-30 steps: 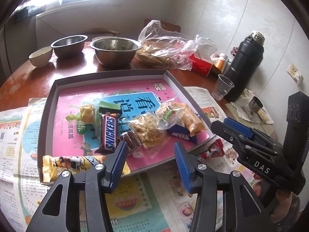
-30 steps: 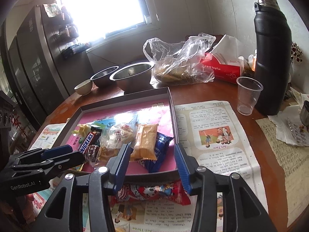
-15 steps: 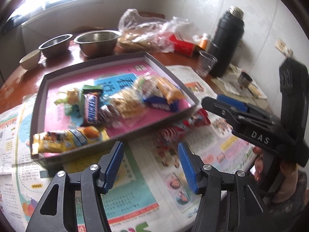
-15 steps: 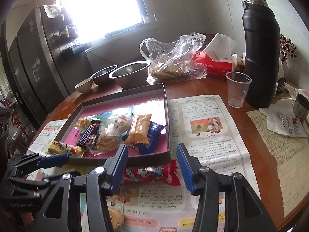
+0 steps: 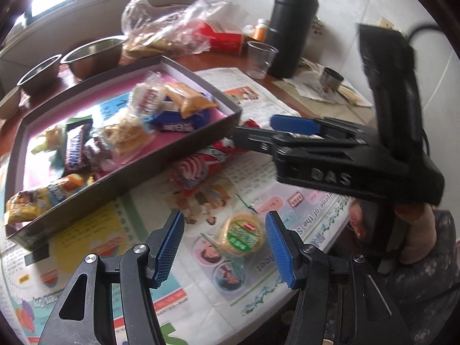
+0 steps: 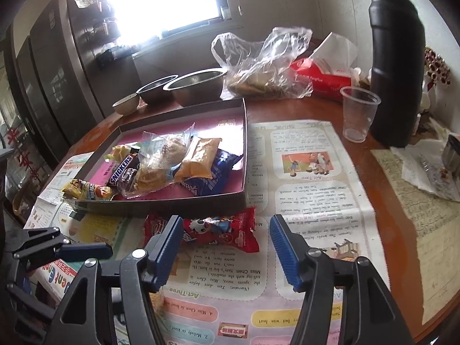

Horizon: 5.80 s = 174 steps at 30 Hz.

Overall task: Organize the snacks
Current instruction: 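Move the left tool to the green-labelled cracker pack while the right tool reaches the red candy bar, then close the left tool on the cracker pack while the right tool grasps the red candy bar, then carry the cracker pack and red candy bar over the tray with both tools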

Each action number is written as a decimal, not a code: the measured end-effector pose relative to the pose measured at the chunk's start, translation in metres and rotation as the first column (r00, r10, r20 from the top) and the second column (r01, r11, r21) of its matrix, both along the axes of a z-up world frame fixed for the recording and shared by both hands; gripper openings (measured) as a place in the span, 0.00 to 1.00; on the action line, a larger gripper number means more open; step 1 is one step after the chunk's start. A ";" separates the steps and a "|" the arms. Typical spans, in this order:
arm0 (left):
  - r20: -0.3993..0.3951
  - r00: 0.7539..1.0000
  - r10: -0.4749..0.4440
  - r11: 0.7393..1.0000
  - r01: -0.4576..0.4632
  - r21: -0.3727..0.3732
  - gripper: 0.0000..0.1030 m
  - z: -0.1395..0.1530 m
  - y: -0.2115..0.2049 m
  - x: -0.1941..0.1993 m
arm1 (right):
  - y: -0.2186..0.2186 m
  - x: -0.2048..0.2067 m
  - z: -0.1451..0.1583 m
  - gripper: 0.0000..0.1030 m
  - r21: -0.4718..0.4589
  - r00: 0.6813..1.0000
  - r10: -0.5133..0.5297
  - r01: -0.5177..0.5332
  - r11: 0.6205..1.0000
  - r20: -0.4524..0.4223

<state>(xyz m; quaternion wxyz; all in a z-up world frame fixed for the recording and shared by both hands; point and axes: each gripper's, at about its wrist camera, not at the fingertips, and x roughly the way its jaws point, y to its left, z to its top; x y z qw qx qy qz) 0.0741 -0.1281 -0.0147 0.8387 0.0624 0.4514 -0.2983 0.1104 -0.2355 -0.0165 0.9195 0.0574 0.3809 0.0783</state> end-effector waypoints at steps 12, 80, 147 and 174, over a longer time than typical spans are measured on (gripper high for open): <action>-0.036 0.999 -0.033 0.999 0.032 -0.015 0.59 -0.011 -0.008 0.007 | -0.003 0.026 -0.023 0.63 0.072 0.994 0.098 -0.095 0.993 -0.040; -0.010 0.977 0.211 0.972 -0.211 -0.101 0.35 0.020 0.081 0.025 | 0.039 0.014 0.025 0.16 0.083 0.966 0.180 -0.198 0.977 0.187; 0.053 0.936 0.349 0.935 -0.343 -0.093 0.35 0.023 0.077 0.105 | 0.053 0.085 0.019 0.16 0.065 0.992 0.090 -0.097 0.993 0.092; 0.046 0.934 0.356 0.933 -0.352 -0.075 0.35 0.013 0.072 0.114 | 0.064 0.067 -0.004 0.16 0.037 0.993 0.093 -0.096 0.995 0.070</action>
